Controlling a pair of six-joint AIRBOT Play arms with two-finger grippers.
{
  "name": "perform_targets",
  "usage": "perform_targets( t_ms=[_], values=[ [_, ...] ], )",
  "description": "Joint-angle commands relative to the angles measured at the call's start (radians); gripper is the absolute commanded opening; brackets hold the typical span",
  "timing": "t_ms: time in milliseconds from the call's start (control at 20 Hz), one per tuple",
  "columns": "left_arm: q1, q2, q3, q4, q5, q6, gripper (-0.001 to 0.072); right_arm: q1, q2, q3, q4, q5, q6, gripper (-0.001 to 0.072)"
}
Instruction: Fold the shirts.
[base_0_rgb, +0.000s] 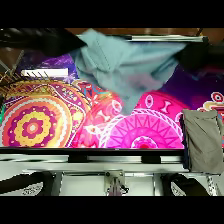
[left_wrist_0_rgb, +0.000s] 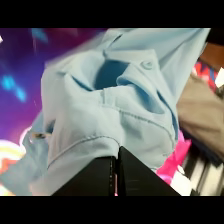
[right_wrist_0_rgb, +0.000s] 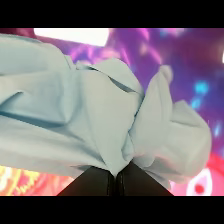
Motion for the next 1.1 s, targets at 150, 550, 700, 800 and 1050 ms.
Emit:
perform_targets(
  t_ms=[150,550,700,800,1050],
  values=[
    [0.013,0.273,-0.161,0.221,0.039,-0.051,0.0045,-0.017,0.042,0.275,-0.012,0.210,0.005,0.0067],
    [-0.125,0.273,-0.486,0.229,-0.112,-0.142,0.0045,-0.016,0.054,-0.090,0.046,0.555,0.053,0.0066],
    [-0.177,0.272,-0.789,0.231,0.037,-0.141,0.0045,0.010,0.056,-0.418,0.038,0.452,0.043,0.0066],
    [-0.168,0.260,-0.951,0.232,0.169,-0.167,0.0045,0.053,0.035,-0.626,-0.048,0.256,0.011,0.0067],
    [-0.040,0.124,-1.084,0.228,0.286,-0.189,0.0046,0.071,-0.211,-0.742,-0.056,-0.086,0.074,0.0068]
  ],
)
